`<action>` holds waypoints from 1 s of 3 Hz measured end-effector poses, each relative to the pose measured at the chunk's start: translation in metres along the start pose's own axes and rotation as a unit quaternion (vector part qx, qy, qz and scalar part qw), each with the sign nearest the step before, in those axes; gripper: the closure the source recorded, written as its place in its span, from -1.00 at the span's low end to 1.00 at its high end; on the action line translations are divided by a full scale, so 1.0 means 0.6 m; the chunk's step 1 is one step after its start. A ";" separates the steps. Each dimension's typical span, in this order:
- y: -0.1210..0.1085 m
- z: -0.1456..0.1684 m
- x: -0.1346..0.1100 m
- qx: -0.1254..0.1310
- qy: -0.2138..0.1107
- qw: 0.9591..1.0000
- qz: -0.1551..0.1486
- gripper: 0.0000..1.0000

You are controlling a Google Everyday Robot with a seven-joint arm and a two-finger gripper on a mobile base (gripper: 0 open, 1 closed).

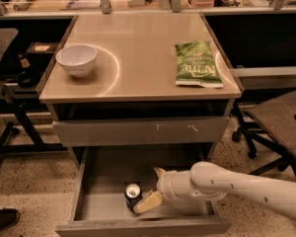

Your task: Pick pepsi can from middle drawer and place on counter

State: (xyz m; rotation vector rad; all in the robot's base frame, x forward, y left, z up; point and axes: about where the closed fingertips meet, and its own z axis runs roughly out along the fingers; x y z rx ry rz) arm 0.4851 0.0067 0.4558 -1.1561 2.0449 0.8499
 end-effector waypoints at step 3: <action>-0.002 0.045 -0.009 -0.010 -0.036 0.999 -0.004 -1.00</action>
Offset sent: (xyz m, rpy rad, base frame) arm 0.0116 0.0193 -0.0129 0.0701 -0.0343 -0.0032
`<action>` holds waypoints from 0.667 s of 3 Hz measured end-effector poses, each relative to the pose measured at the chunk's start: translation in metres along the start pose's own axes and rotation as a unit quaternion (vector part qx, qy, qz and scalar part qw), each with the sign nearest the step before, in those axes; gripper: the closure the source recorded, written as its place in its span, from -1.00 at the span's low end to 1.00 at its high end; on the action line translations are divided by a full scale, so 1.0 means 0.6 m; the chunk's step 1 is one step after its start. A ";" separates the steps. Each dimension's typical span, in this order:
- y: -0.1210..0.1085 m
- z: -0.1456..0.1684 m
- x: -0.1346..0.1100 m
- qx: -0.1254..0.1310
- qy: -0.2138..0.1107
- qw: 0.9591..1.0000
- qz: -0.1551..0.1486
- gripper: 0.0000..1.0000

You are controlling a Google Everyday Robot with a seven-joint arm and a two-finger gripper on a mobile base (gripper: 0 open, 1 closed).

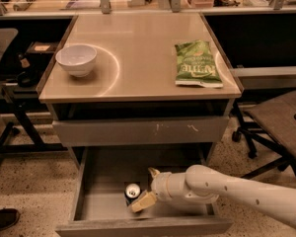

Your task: Pick pepsi can from middle drawer and place on counter

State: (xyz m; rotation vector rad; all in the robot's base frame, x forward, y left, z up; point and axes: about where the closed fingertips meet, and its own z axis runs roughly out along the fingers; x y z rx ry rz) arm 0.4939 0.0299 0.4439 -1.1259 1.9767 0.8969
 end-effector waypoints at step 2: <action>0.018 0.024 -0.024 -0.007 -0.023 1.000 0.005 -1.00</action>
Offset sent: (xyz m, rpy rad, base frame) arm -0.0012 0.0334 0.0175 0.0779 -0.0110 -0.0130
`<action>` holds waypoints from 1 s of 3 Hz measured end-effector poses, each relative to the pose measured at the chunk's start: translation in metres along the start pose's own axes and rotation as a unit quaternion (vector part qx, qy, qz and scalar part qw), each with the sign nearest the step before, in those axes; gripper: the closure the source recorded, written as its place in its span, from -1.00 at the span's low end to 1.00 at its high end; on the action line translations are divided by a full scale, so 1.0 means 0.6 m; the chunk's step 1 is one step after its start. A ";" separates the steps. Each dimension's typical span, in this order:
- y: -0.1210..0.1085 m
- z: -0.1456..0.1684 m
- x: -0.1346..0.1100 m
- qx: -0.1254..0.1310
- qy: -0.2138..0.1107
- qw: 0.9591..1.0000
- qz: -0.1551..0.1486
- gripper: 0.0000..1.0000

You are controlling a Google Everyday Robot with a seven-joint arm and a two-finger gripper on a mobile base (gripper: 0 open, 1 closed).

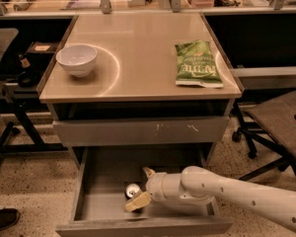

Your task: Pick pepsi can from middle drawer and place on counter

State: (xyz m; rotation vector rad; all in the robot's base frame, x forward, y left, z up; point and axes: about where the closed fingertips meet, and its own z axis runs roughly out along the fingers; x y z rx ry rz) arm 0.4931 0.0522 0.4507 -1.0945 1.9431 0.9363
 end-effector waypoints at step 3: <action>0.029 0.028 0.009 -0.007 -0.024 0.999 0.026 -1.00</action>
Offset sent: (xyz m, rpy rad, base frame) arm -0.0176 0.0142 -0.0042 0.0582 0.0294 -0.0446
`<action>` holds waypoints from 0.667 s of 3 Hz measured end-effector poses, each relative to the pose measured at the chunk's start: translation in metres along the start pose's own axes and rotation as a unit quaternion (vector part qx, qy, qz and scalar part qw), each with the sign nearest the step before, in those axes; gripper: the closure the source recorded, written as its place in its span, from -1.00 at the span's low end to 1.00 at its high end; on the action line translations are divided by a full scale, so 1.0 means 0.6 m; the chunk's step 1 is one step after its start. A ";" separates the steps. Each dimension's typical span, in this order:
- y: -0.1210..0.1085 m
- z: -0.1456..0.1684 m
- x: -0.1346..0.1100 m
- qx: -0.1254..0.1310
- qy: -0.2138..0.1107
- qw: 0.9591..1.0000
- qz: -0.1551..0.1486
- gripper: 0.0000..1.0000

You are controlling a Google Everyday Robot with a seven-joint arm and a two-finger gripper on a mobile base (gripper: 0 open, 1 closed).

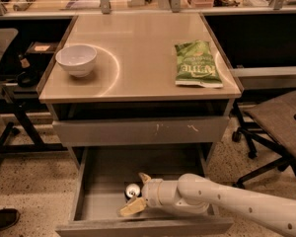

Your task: Pick pepsi can from middle drawer and place on counter

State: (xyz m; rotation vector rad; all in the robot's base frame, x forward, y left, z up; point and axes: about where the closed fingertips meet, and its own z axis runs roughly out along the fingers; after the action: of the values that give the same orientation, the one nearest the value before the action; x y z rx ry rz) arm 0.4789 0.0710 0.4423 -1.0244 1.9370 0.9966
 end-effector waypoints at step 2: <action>0.000 0.000 0.000 0.000 0.000 1.000 0.000 -0.18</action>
Offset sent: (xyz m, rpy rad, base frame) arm 0.0000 0.0000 0.0000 0.0000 0.0000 0.0000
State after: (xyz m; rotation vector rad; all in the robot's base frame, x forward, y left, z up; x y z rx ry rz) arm 0.4789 0.0710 0.4423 -1.0245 1.9370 0.9967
